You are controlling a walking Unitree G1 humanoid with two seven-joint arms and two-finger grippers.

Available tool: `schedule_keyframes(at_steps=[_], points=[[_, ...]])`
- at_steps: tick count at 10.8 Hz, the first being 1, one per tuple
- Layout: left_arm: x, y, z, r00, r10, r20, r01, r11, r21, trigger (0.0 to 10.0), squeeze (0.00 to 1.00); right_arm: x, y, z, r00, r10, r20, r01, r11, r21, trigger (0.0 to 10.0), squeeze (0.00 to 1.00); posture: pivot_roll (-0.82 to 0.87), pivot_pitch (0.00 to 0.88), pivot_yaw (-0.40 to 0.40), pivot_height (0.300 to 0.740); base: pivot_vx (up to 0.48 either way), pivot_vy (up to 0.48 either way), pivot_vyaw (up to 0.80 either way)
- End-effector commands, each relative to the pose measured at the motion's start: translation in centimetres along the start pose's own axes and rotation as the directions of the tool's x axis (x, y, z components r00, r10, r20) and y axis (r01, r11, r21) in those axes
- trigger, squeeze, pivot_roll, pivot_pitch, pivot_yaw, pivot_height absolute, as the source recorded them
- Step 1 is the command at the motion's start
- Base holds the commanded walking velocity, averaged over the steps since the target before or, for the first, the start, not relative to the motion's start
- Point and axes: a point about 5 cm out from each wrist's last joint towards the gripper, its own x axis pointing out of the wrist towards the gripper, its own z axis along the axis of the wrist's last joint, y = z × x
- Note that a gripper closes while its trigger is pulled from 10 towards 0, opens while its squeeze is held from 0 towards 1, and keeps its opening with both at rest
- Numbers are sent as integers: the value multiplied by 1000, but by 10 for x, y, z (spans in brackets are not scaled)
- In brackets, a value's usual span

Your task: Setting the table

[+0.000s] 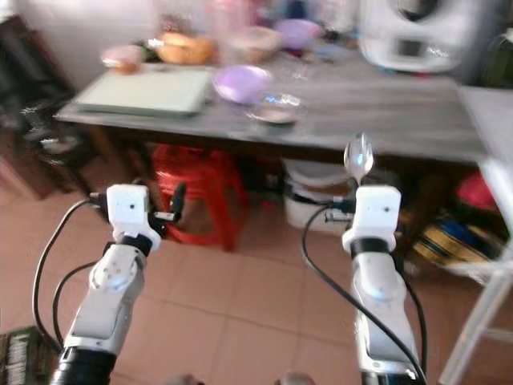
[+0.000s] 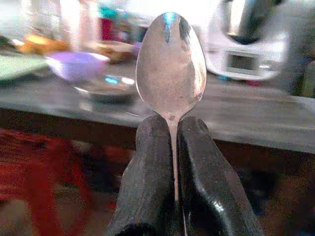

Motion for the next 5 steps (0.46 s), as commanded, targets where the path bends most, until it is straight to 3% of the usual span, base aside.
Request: schedule_keyframes(at_steps=[1, 4, 5], points=[[2, -5, 6, 999, -29, 25, 28, 1000, 12, 10000, 0, 2, 0, 6, 1000, -2, 25, 2, 1000, -3, 10000, 0, -44, 0, 50, 740, 480, 0, 0], [-1, -14, 3, 996, -90, 12, 90, 996, -3, 10000, 0, 5, -5, 3, 1000, -16, 0, 16, 1000, 1, 10000, 0, -43, 0, 44, 740, 456, 0, -717], [-2, -14, 3, 996, -93, 14, 93, 996, -2, 10000, 0, 6, -5, 3, 1000, -16, 0, 16, 1000, 0, 10000, 0, -43, 0, 44, 740, 412, -240, 0]])
